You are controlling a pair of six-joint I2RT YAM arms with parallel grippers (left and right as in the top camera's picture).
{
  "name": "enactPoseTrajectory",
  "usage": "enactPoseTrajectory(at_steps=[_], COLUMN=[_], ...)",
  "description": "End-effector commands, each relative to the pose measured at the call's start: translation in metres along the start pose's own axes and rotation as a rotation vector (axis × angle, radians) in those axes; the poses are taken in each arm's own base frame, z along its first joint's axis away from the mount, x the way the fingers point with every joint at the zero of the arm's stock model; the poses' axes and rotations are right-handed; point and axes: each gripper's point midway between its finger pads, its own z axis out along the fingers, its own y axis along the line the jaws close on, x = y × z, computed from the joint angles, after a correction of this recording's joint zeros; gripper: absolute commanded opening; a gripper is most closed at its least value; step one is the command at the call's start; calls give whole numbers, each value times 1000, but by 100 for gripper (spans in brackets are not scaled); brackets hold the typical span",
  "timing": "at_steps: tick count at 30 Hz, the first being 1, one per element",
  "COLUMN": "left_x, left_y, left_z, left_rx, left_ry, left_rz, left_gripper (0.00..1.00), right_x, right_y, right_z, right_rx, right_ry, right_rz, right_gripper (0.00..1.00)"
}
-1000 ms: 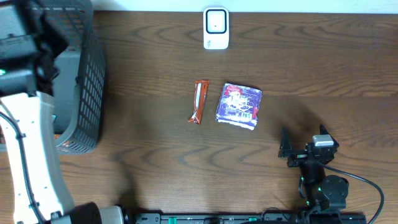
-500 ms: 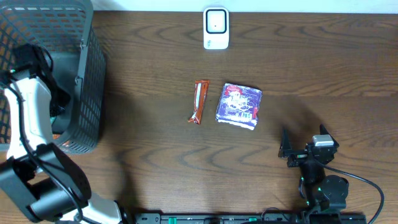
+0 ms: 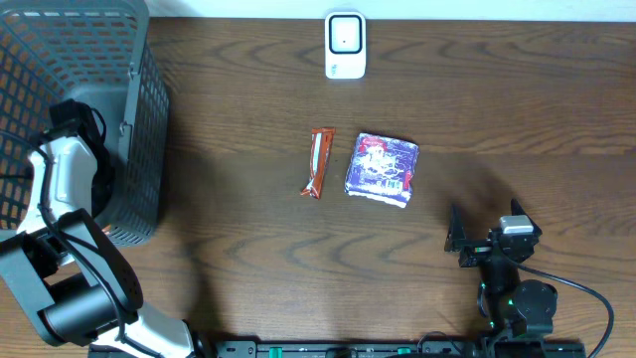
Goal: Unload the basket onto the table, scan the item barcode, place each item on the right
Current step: 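Grasp the orange Kleenex tissue pack in the basket with left gripper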
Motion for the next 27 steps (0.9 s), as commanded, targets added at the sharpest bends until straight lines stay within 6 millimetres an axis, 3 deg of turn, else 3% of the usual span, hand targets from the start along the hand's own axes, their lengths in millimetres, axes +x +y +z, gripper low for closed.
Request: enactPoseTrajectory(at_steps=[1, 9, 10, 12, 13, 14, 18, 23, 27], left_x=[4, 12, 15, 18, 18, 17, 11, -8, -38], left_y=[15, 21, 22, 23, 23, 22, 17, 12, 12], left_z=[19, 36, 40, 44, 44, 44, 38, 8, -44], left_rx=[-57, -64, -63, -65, -65, -61, -35, 35, 158], left_ry=[6, 13, 13, 14, 13, 11, -1, -60, -178], left_rz=[-33, -46, -46, -45, -45, -47, -58, -74, -131], left_gripper=[65, 64, 50, 33, 14, 8, 7, 7, 7], right_x=[1, 1, 1, 1, 1, 1, 1, 1, 1], right_y=[-1, -1, -1, -1, -1, -1, -1, -1, -1], right_z=[0, 0, 0, 0, 0, 0, 0, 0, 0], right_rx=[1, 1, 1, 1, 1, 1, 1, 1, 1], right_ry=[0, 0, 0, 0, 0, 0, 0, 0, 0], right_rz=[3, 3, 4, 3, 4, 3, 4, 3, 3], right_gripper=[99, 99, 99, 99, 99, 99, 99, 99, 99])
